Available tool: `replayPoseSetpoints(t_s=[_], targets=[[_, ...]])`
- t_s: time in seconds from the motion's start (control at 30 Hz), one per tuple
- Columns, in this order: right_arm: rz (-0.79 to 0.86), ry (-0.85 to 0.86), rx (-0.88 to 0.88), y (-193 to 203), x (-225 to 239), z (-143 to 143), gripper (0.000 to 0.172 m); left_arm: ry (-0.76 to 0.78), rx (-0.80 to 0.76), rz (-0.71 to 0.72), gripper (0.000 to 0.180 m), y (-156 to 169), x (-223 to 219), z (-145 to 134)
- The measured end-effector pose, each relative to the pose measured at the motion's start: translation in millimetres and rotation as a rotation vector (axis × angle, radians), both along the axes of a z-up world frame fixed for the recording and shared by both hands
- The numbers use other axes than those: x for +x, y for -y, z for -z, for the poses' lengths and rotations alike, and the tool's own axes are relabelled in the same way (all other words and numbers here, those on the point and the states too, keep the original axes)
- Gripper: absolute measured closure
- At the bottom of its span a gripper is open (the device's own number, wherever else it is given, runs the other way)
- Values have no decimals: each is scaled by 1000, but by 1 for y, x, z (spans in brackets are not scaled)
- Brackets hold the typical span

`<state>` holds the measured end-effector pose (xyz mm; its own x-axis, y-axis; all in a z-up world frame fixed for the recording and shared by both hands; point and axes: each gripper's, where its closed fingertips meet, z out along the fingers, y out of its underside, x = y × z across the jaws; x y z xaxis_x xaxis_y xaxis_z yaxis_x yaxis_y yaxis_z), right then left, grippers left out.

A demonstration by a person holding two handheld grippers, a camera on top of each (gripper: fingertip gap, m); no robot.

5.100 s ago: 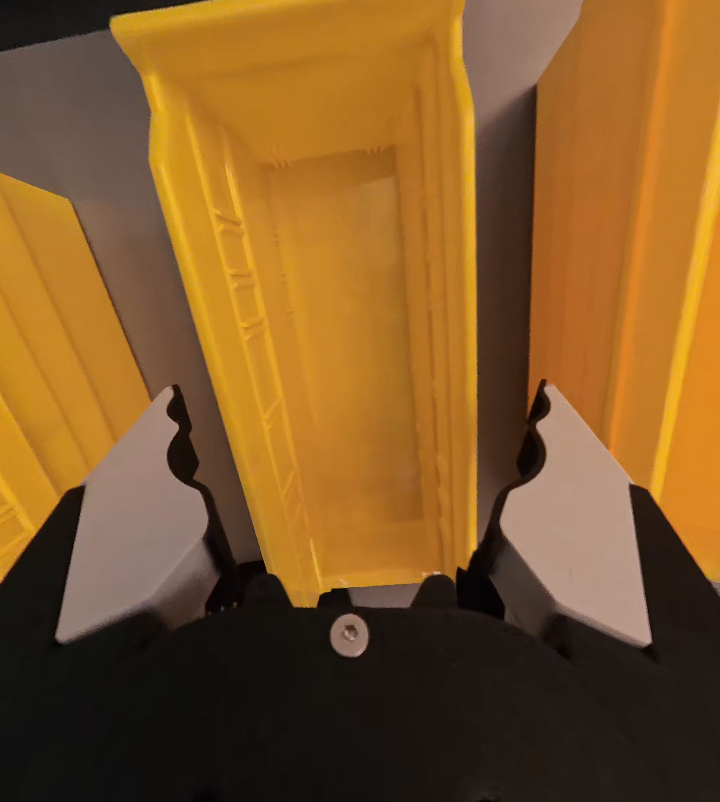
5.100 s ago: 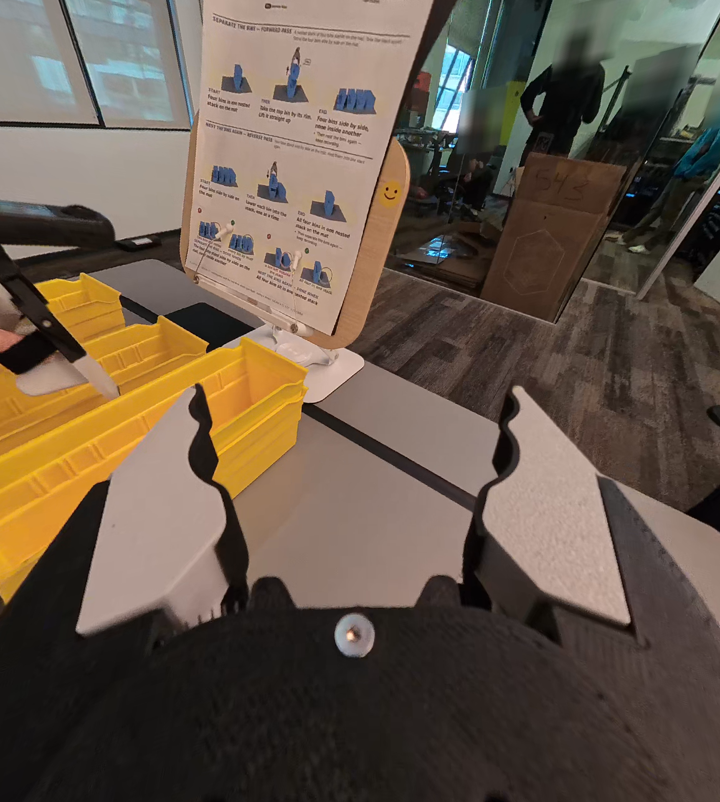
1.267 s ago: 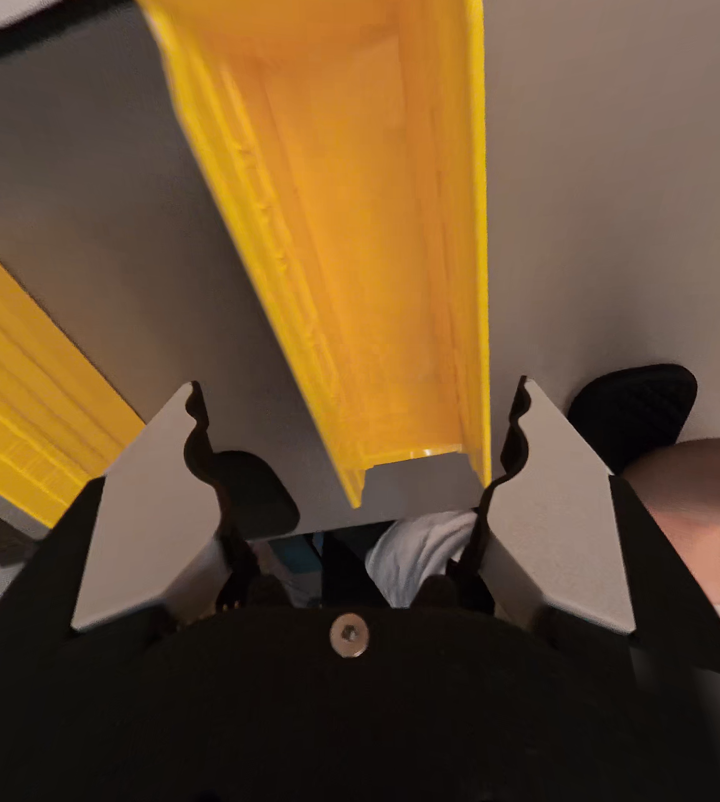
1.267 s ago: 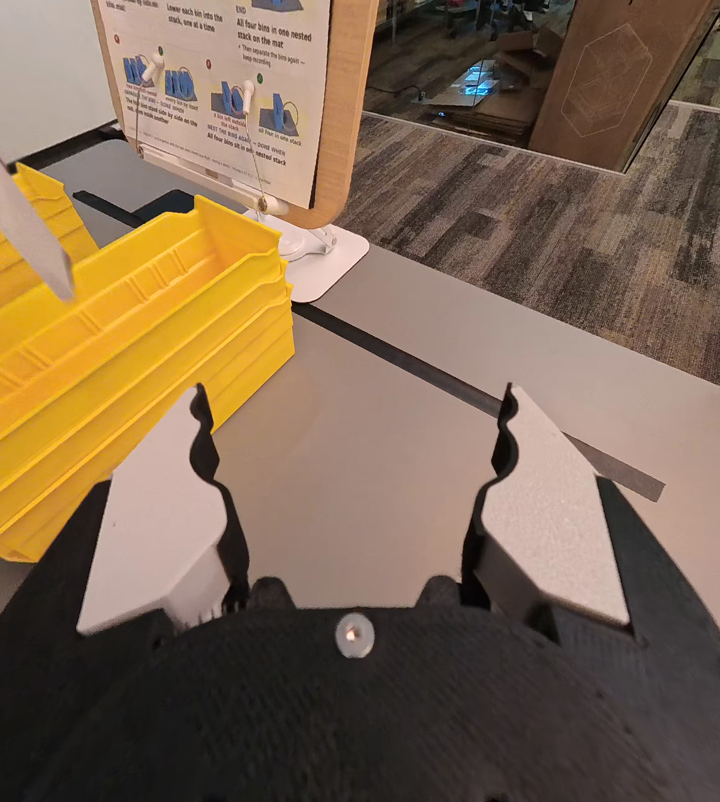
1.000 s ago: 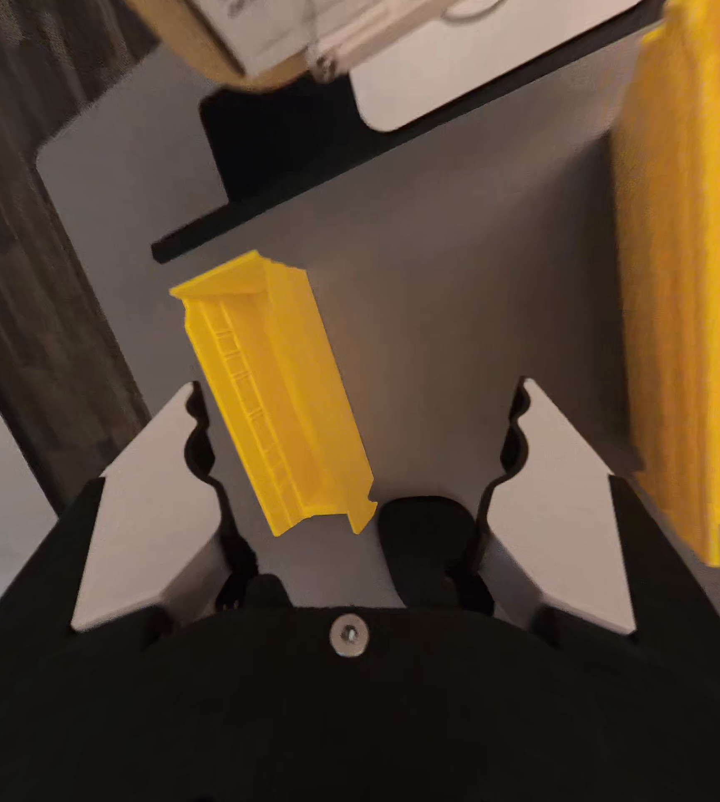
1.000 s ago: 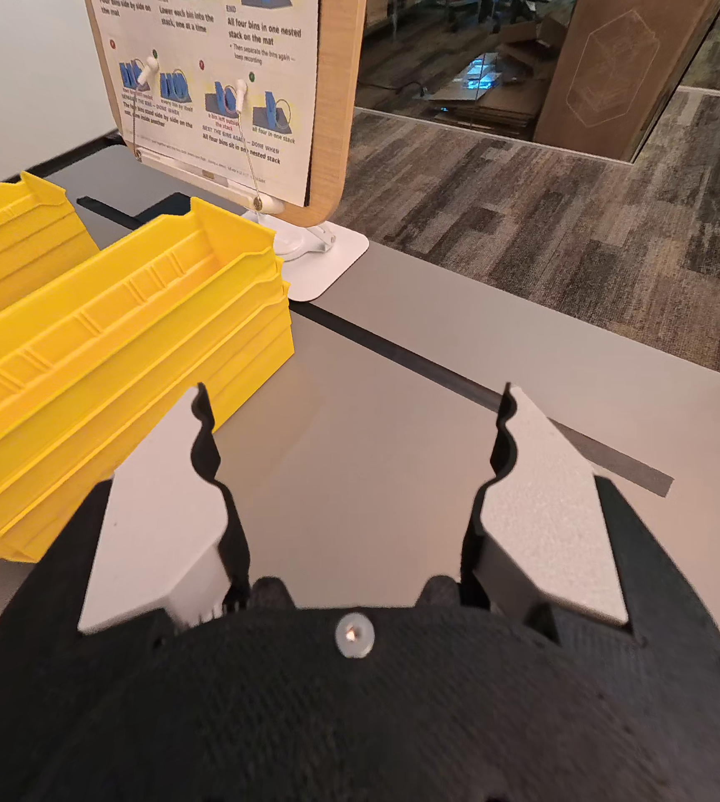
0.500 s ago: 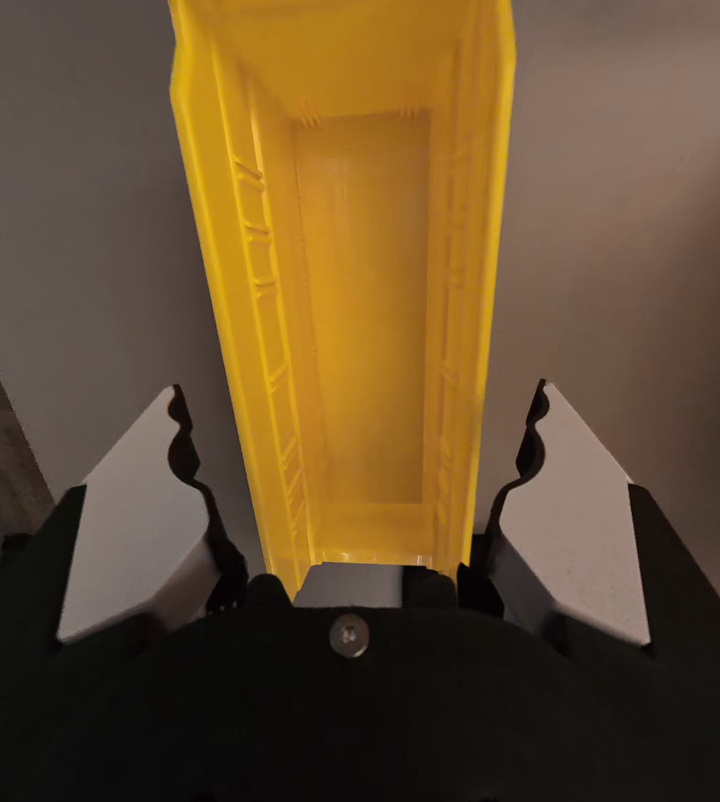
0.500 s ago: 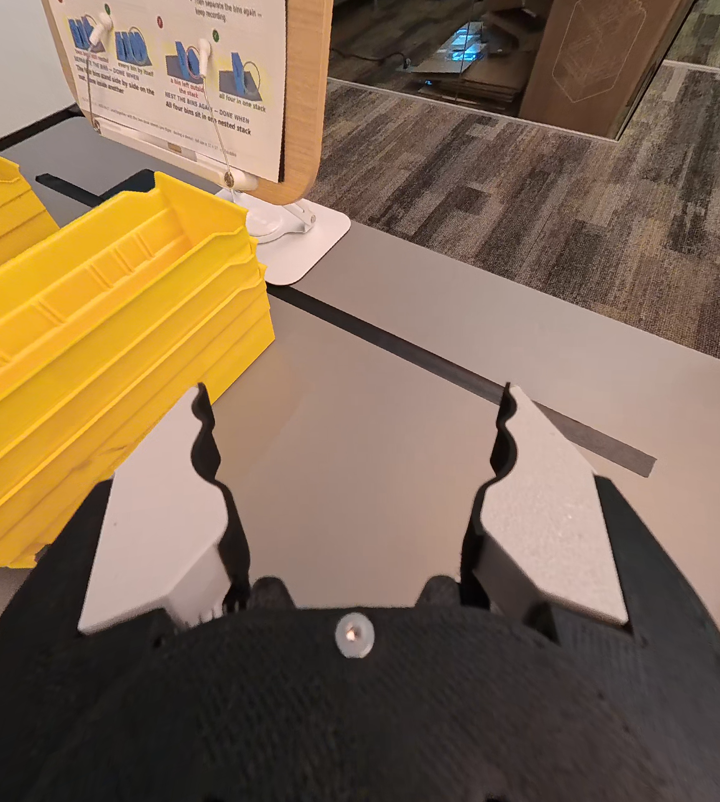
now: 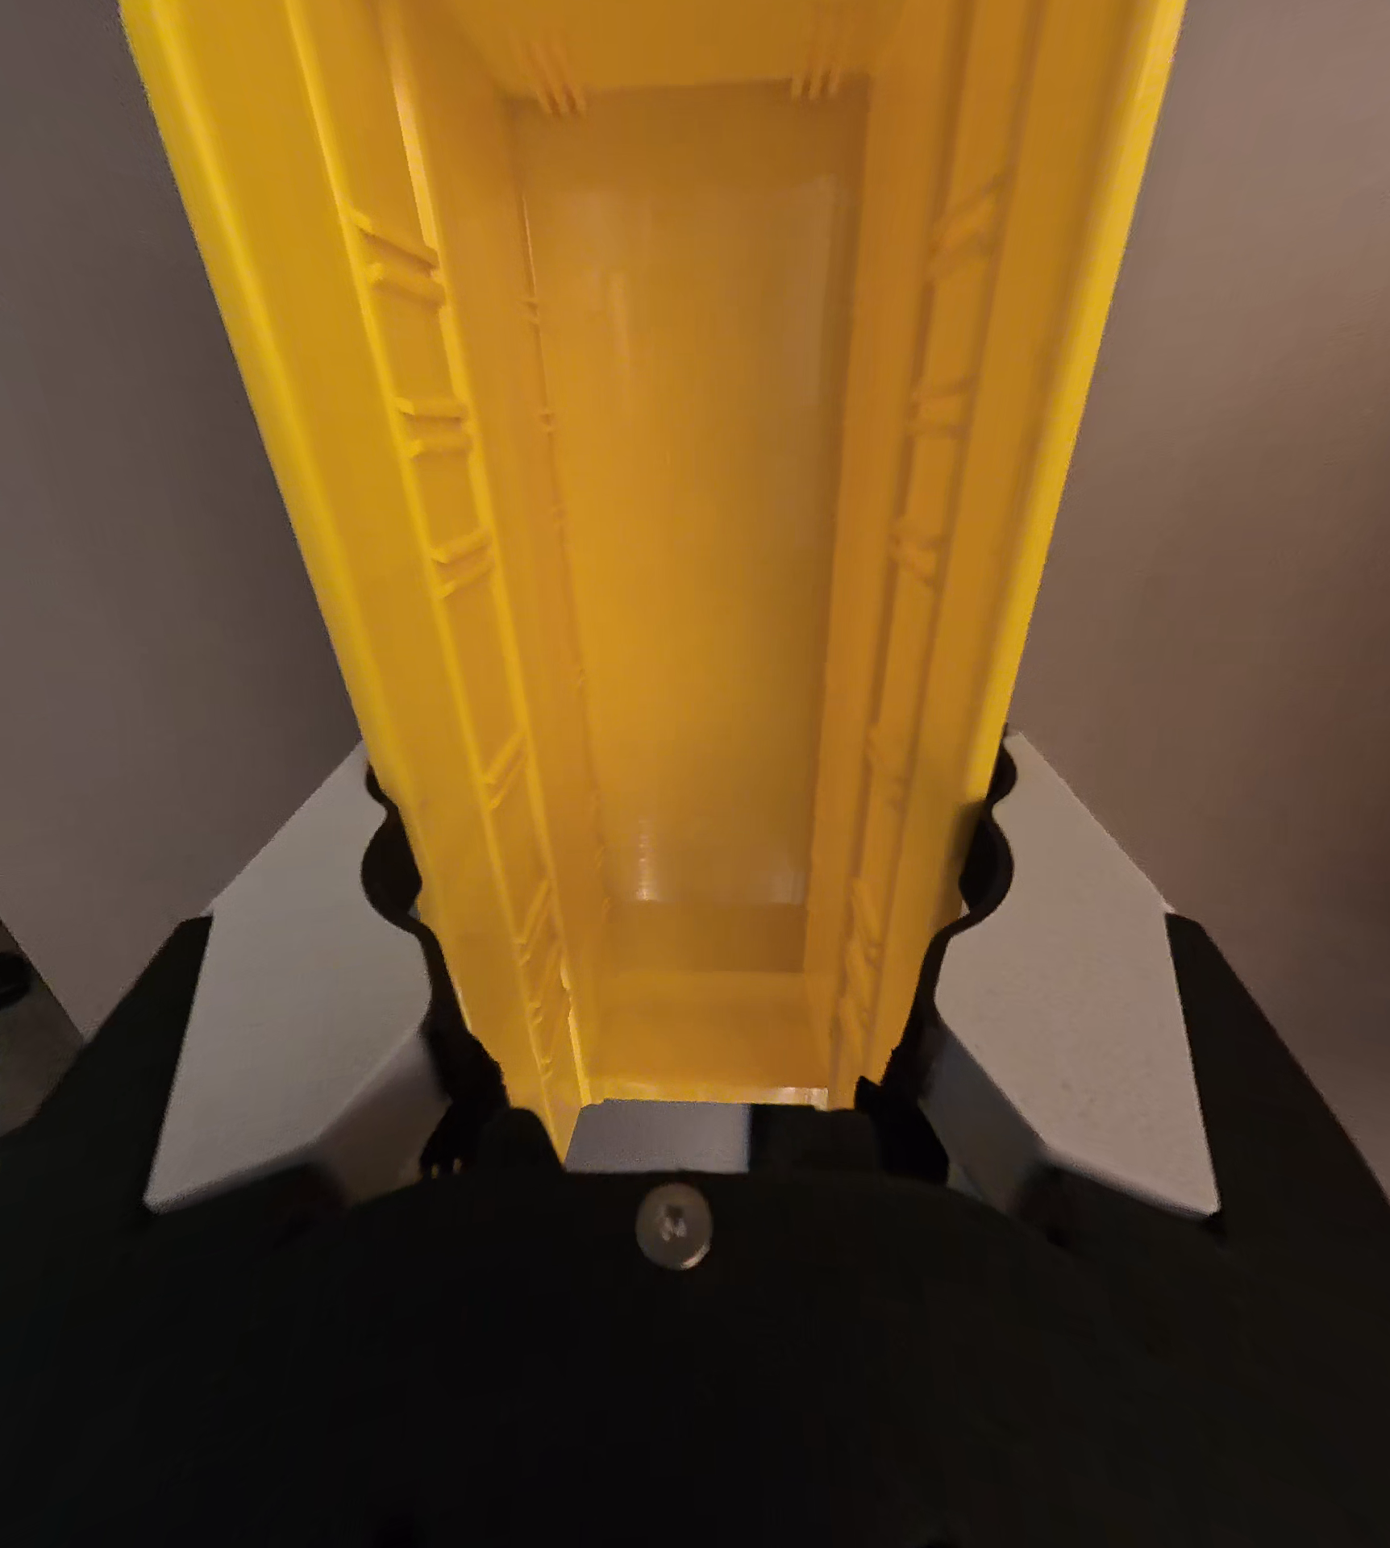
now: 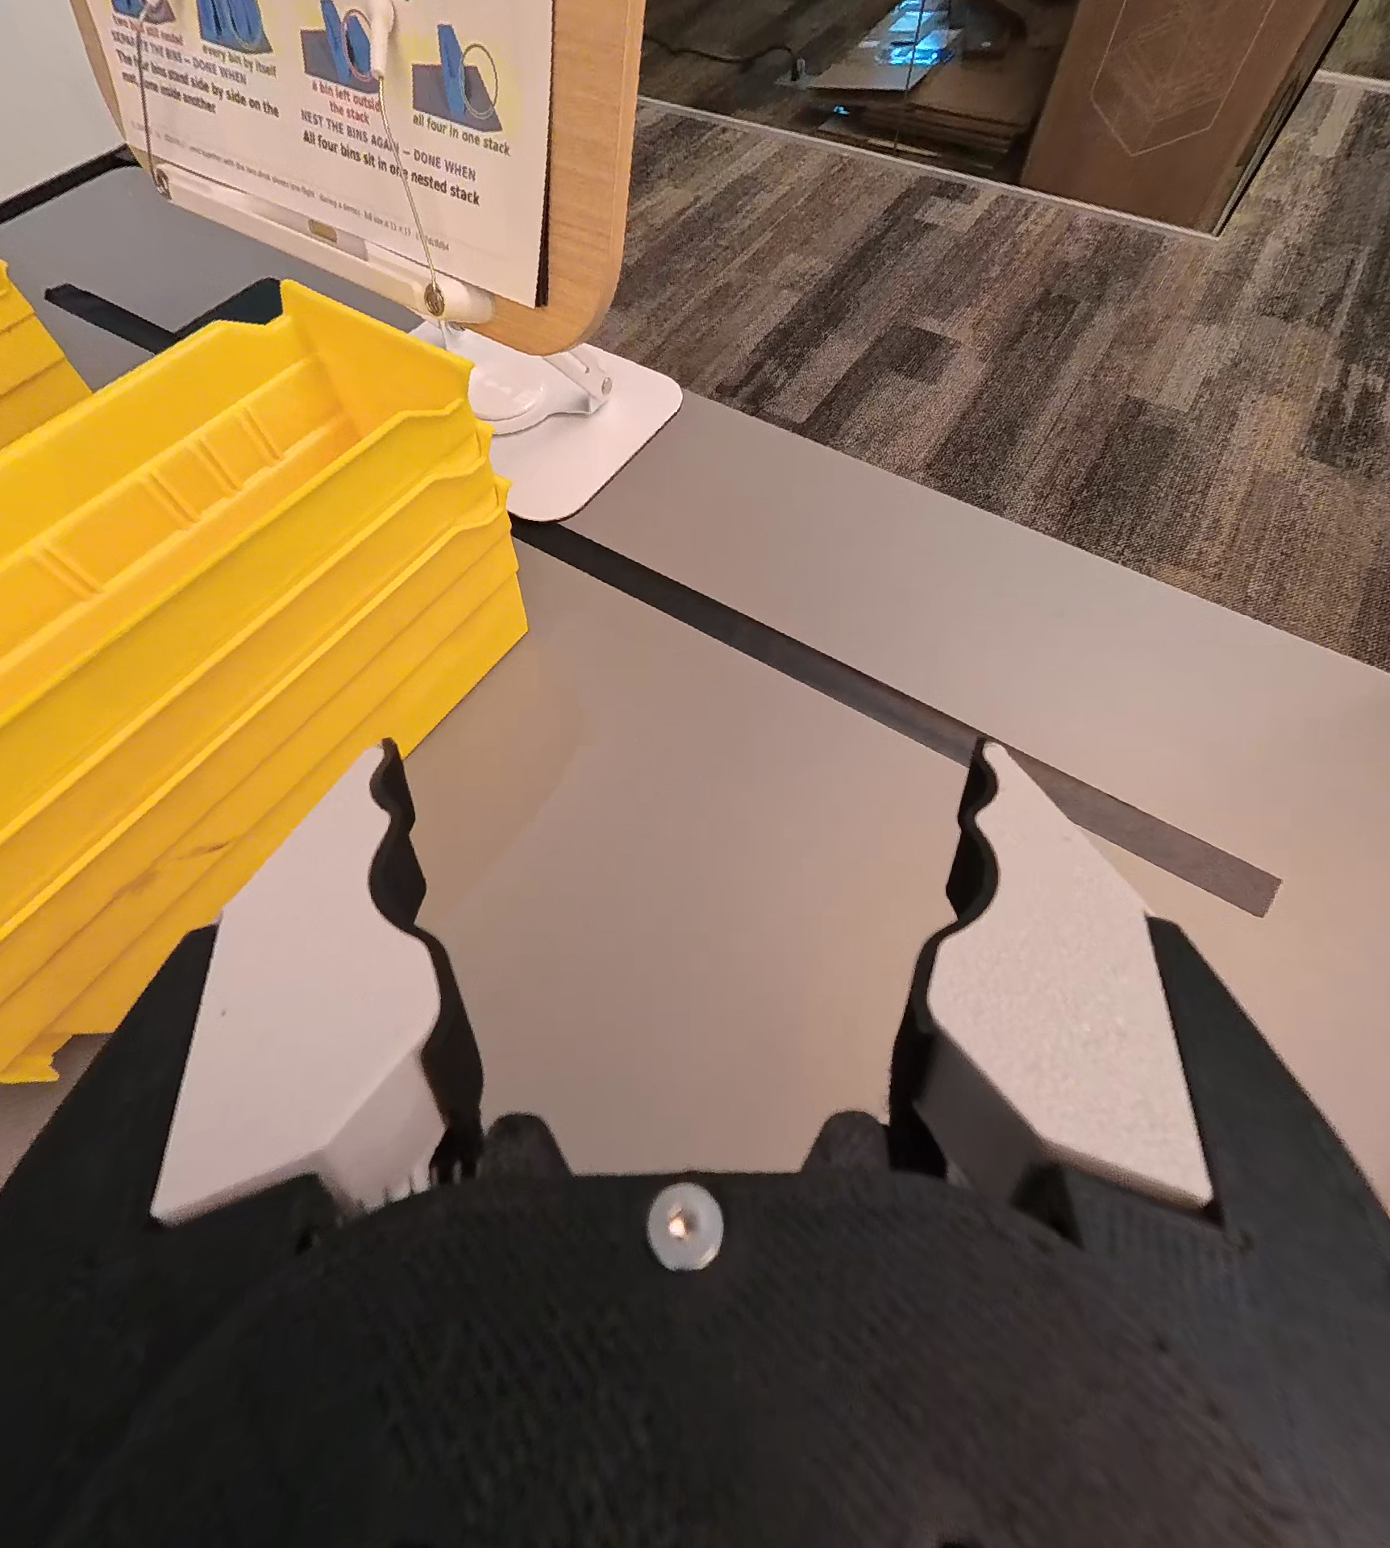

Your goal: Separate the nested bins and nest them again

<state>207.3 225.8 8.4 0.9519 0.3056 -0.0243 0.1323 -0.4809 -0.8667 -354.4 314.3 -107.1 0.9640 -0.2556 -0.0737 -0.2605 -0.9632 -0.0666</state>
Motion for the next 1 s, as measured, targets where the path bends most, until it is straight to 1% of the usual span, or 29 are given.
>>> replayPoseSetpoints(t_s=[0.1,0.27,0.43,0.53,0.7,0.8,0.93,1.0], targets=[[-5,3,-15,-1,-1,4,43,-23,-27,-21,55,3,1,-2],[-8,20,-37,0,1,9,43,-65,-79,-21,59,12,4,-5],[-4,-1,-21,2,4,4,43,-99,-91,-34,63,17,8,-23],[-4,-3,-22,2,4,3,43,-101,-82,-14,66,19,15,-39],[-12,-11,-16,3,3,1,44,-133,2,22,68,12,26,-69],[-14,-13,-16,3,3,1,44,-126,43,39,68,11,36,-89],[-14,-19,-13,3,3,-1,44,-150,73,74,68,18,57,-125],[-14,-17,-14,4,3,0,44,-154,65,57,67,30,72,-143]])
